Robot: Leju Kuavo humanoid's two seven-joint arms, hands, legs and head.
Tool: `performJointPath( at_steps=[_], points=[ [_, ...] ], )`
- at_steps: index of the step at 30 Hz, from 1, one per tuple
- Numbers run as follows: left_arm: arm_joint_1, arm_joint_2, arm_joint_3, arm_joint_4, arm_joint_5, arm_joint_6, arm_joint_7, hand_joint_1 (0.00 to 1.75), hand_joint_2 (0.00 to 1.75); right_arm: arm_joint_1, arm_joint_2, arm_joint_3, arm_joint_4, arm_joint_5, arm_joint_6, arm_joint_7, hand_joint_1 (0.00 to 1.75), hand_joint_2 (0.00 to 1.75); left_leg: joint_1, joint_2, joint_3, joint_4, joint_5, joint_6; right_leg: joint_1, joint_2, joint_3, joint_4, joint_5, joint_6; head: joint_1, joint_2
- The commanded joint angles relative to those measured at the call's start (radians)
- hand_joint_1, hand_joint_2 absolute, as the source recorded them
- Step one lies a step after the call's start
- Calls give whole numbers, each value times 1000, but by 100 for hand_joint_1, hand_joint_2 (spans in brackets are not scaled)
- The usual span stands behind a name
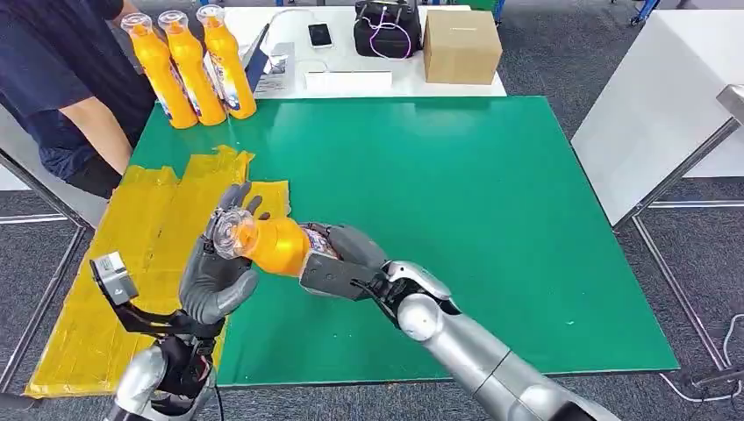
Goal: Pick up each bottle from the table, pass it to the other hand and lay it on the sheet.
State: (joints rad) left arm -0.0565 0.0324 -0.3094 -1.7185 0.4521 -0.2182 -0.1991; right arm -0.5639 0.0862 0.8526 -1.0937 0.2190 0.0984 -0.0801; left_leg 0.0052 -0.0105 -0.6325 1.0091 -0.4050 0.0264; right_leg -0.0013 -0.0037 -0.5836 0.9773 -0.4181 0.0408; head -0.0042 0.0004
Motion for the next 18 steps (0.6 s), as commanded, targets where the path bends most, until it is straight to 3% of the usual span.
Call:
performJointPath(
  at_steps=[1, 18],
  points=[
    [-46, 1, -49, 30, -9, 10, 7, 175, 175, -69, 30, 7, 125, 0, -8, -13, 175, 175, 0, 0, 3, 0, -1, -1, 0, 0, 3, 0, -2, 0, 0, 0],
    [-49, 3, -58, 31, -28, 18, 6, 175, 175, -53, 32, 23, 123, 17, -16, -23, 175, 175, 0, 0, 4, 0, -1, -1, 0, 0, 4, 0, -2, 0, 0, 0]
  ],
)
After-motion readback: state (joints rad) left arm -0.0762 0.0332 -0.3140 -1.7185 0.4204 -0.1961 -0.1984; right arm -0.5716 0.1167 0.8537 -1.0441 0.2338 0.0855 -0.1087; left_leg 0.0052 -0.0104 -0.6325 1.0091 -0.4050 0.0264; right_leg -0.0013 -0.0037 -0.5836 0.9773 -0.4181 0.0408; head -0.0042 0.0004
